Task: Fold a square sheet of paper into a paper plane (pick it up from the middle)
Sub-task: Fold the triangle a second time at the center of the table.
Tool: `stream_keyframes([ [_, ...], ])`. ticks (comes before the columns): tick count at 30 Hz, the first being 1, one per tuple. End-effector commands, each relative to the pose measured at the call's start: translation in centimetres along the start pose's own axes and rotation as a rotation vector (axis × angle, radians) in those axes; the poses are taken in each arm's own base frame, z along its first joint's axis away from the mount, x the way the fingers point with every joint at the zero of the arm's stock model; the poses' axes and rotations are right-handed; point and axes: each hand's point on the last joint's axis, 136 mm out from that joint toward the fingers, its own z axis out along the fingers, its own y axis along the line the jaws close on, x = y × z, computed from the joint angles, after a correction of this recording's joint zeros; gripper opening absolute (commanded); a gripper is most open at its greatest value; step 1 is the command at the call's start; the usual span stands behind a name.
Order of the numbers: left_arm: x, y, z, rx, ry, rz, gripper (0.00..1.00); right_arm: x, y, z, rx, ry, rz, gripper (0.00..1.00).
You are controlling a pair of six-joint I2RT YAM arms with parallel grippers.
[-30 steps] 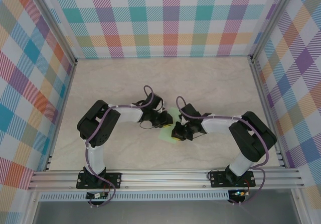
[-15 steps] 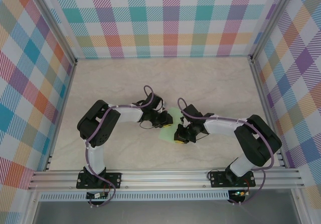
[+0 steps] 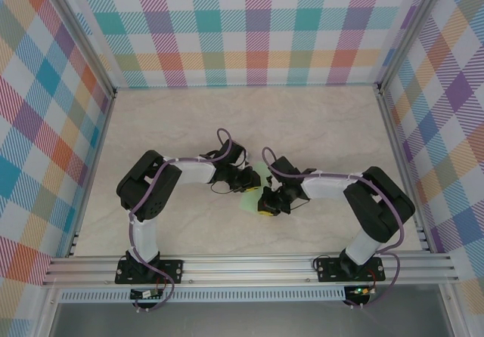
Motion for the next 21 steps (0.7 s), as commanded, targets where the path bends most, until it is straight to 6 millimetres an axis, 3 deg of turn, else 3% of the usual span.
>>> stream_keyframes([
  [1, 1.1, 4.2, 1.3, -0.138, 0.03, -0.045, 0.21, 2.5, -2.6, 0.6, 0.045, 0.073, 0.029, 0.09],
  [6, 1.2, 4.4, 1.3, -0.14, 0.029, -0.047, 0.2, 3.8, -3.3, 0.3, 0.037, 0.098, 0.019, 0.1],
  [15, 1.2, 4.0, 1.4, -0.122, 0.039, -0.042, 0.2, 4.3, -3.8, 0.0, 0.005, 0.077, 0.044, 0.1],
  [21, 1.2, 3.8, 1.4, -0.112, 0.044, -0.042, 0.21, 2.3, 0.4, -2.1, -0.149, -0.011, -0.001, 0.12],
])
